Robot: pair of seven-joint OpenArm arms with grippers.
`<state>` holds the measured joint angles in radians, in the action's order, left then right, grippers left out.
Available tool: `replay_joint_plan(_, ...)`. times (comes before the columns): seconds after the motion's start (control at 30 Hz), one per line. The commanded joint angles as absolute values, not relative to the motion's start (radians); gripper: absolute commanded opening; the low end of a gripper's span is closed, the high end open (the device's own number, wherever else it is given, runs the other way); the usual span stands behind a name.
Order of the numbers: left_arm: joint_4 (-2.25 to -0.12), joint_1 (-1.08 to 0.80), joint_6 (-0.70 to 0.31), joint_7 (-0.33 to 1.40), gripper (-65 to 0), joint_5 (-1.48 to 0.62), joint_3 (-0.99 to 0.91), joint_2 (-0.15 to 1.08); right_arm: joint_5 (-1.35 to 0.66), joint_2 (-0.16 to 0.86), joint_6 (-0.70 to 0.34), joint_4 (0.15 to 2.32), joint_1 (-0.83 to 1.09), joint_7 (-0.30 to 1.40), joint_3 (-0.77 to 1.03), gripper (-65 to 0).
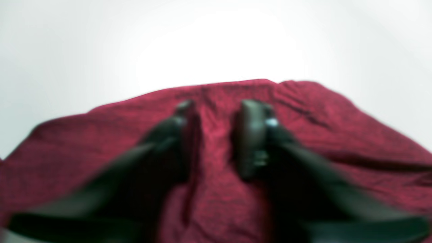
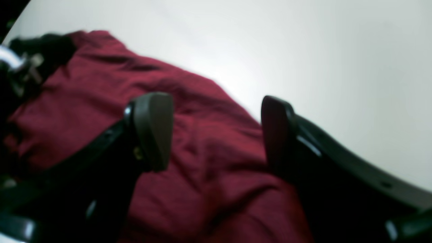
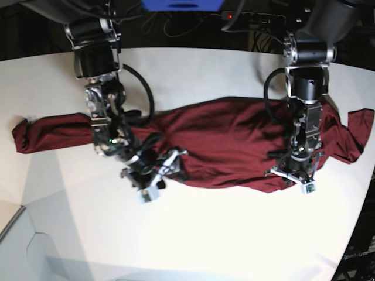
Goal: Layout the t-shirt on the table in an organized manner, then fold the t-shirt properly
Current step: 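Grasp the shirt middle with both grippers and lift it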
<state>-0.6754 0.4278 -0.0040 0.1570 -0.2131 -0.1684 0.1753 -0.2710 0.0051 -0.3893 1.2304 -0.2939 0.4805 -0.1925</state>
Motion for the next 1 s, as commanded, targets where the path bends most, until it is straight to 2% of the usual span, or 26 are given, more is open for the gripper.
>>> replay_joint_plan(0.0,-0.682,0.441,-0.004,0.196,-65.0,-0.217,-0.168,0.177,-0.277,0.001,-0.392,1.219,-0.325,0.461,-0.213,-24.3)
replay_joint_plan(0.1,-0.717,0.438,-0.004,0.203,-62.5,-0.222,-0.171,0.18,-0.277,-0.016,-0.392,1.142,-0.361,0.418,-0.257,-24.3)
replay_joint_plan(0.2,-0.812,0.433,-0.002,0.211,-65.0,-0.222,-0.17,0.182,-0.277,-0.036,-0.392,1.032,-0.404,0.338,-0.268,-24.4)
replay_joint_plan(0.33,-1.061,0.418,-0.002,0.335,-64.8,-0.228,-0.176,0.174,-0.277,-0.061,-0.392,0.941,-0.45,0.312,-0.268,-24.4)
replay_joint_plan(0.53,-1.443,0.423,-0.007,0.483,-64.8,-0.228,-0.17,0.13,-0.277,-0.056,-0.392,0.94,-0.446,0.311,-0.263,-24.4)
replay_joint_plan(0.77,-1.471,0.541,-0.012,0.498,-64.8,-0.228,-0.166,0.076,-0.277,-0.015,-0.392,1.006,-0.437,0.317,-0.262,-24.4)
replay_joint_plan(0.97,-1.546,0.588,-0.012,0.496,-64.8,-0.229,-0.087,0.085,-0.277,0.079,-0.39,1.136,-0.404,0.317,-0.262,-24.4)
